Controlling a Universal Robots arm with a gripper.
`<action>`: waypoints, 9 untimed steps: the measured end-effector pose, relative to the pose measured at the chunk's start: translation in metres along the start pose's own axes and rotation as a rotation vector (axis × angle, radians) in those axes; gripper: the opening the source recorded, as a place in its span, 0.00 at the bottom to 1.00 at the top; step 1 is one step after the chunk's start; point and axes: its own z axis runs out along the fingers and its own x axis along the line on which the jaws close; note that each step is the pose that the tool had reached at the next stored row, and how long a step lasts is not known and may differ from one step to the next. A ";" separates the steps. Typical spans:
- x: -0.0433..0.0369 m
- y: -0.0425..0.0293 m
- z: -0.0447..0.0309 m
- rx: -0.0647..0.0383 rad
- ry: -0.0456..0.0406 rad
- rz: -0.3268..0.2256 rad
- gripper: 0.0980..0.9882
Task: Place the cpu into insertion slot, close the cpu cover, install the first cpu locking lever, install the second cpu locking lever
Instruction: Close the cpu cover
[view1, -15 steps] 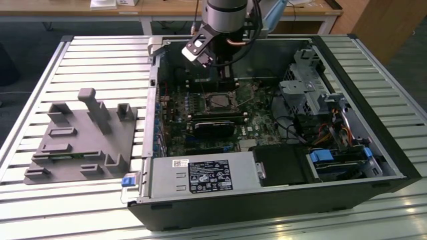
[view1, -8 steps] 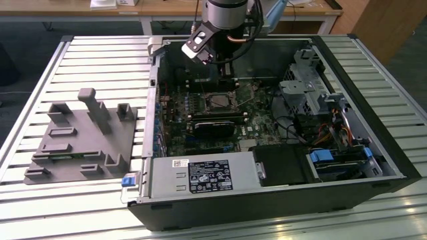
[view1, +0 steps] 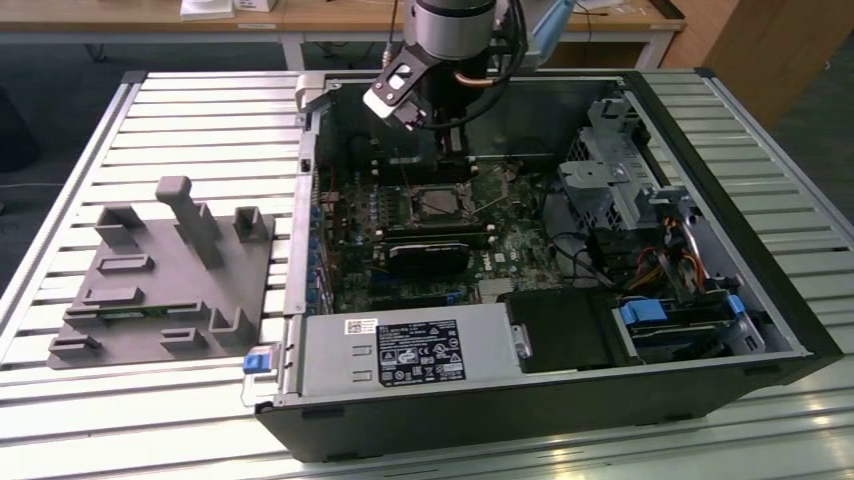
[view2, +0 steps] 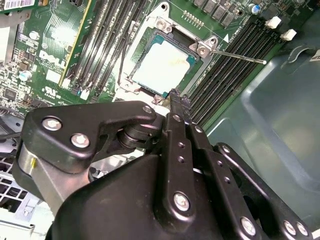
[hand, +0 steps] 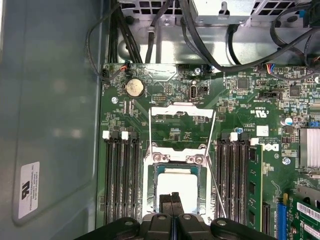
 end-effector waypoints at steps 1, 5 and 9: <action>-0.0001 0.0000 0.0000 0.000 0.0001 0.000 0.01; -0.0025 0.0000 -0.0001 0.000 0.0000 0.000 0.01; -0.0053 0.0001 -0.0003 0.000 -0.0001 0.000 0.01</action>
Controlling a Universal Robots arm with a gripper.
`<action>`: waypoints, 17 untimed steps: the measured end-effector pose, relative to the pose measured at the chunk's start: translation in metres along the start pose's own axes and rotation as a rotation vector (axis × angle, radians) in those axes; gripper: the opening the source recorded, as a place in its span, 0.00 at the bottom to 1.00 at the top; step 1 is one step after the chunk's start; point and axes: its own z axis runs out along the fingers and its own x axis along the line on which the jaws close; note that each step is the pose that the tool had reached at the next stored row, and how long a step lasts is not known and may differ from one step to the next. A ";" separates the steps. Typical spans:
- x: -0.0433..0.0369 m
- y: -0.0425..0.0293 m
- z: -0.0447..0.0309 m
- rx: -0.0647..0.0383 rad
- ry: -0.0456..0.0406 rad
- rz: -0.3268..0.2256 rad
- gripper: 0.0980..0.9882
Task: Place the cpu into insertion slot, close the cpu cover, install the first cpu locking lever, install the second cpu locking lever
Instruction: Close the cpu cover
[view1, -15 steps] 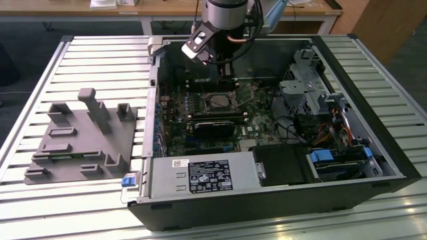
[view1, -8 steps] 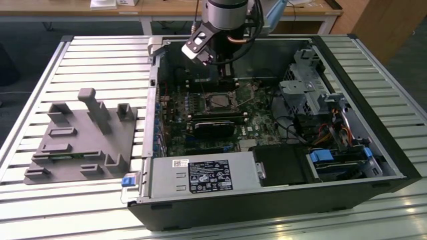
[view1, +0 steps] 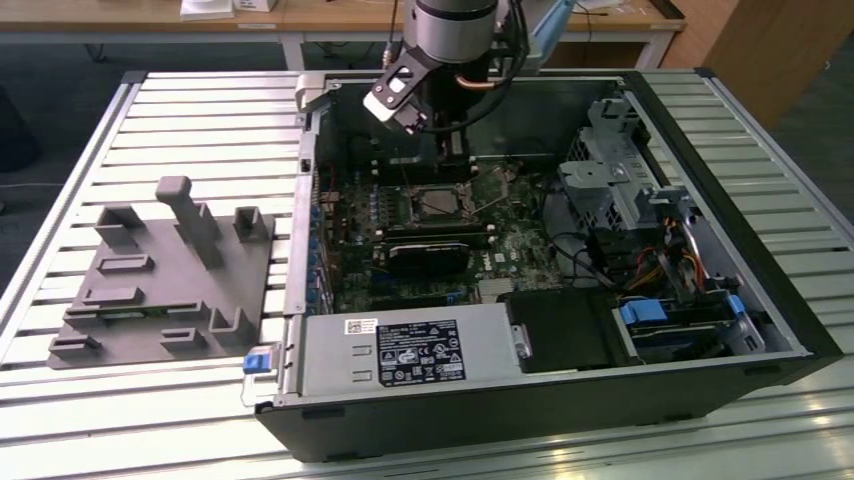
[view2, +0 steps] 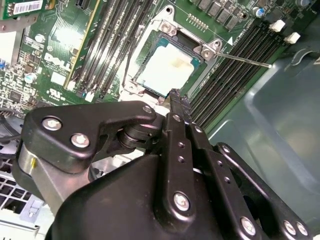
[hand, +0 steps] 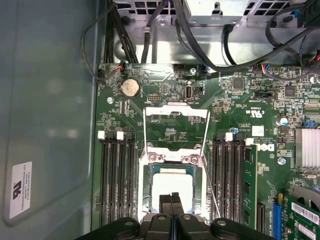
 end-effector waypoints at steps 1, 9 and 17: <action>-0.0002 0.0002 0.0000 0.000 -0.0001 0.000 0.01; -0.0006 0.0156 0.0008 0.004 0.0070 0.001 0.01; -0.0001 0.0320 -0.0069 0.032 0.0162 0.003 0.01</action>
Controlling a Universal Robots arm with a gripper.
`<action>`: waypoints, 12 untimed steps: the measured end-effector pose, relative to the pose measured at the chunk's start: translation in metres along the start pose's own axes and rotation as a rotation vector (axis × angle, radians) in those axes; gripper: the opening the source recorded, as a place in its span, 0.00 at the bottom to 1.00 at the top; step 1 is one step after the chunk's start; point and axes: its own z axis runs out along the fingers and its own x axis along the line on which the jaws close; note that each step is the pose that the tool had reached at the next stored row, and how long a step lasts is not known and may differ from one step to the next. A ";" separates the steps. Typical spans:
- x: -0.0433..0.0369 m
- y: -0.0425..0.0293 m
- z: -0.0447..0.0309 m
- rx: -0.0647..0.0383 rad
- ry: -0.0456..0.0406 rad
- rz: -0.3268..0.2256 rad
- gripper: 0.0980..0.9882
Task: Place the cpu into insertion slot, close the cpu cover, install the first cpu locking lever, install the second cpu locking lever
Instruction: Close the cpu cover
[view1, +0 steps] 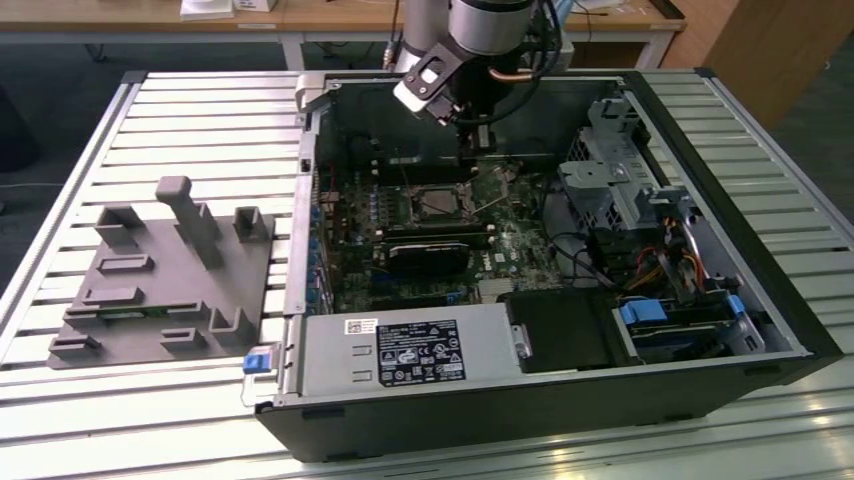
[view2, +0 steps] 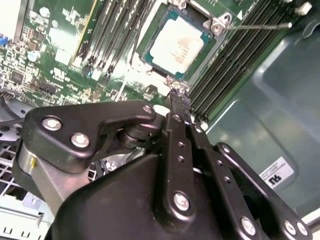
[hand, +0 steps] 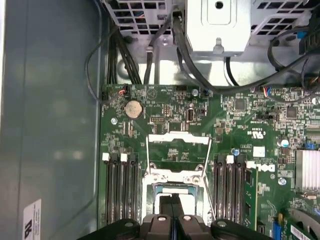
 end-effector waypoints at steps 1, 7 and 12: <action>0.0000 0.0014 0.0001 0.001 0.0002 0.000 0.01; -0.0001 0.0096 0.0007 0.004 0.0004 -0.031 0.01; -0.0048 0.0113 0.0010 0.005 0.0006 -0.039 0.01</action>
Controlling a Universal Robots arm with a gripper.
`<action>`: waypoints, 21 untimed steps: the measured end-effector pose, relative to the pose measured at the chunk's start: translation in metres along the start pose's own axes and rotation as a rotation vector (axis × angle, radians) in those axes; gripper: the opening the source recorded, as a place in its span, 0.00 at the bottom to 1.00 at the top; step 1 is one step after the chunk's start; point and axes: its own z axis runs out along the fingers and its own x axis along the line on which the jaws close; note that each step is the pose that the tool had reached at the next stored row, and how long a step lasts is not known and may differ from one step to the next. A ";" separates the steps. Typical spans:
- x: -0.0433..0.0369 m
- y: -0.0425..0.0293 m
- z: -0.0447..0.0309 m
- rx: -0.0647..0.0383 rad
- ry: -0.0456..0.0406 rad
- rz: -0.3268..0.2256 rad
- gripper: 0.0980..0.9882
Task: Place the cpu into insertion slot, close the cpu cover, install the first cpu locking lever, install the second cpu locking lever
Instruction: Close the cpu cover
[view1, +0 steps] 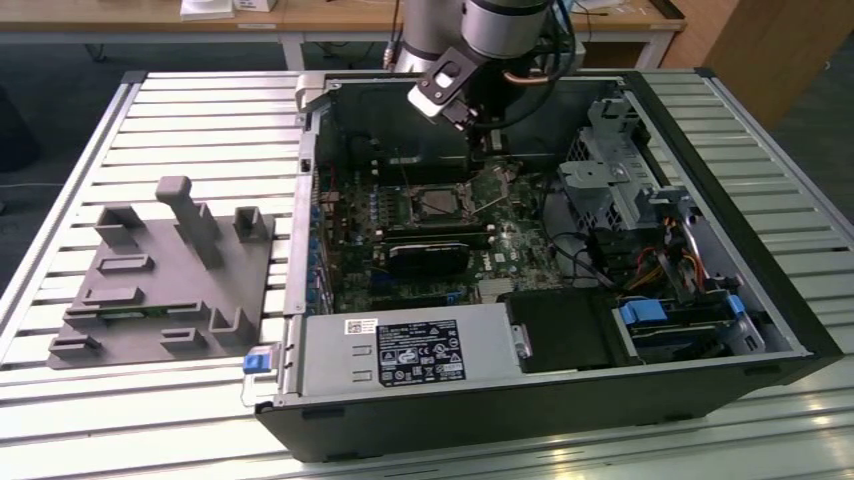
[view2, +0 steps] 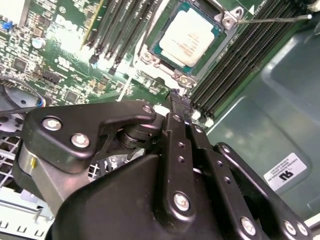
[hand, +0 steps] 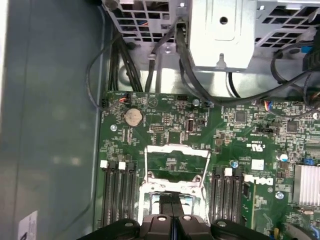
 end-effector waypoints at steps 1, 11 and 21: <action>-0.0017 -0.0001 -0.0001 0.000 -0.0002 0.000 0.01; -0.0096 0.0063 -0.0002 0.001 0.0000 0.000 0.01; -0.0103 0.0202 0.0006 0.003 0.0000 -0.002 0.01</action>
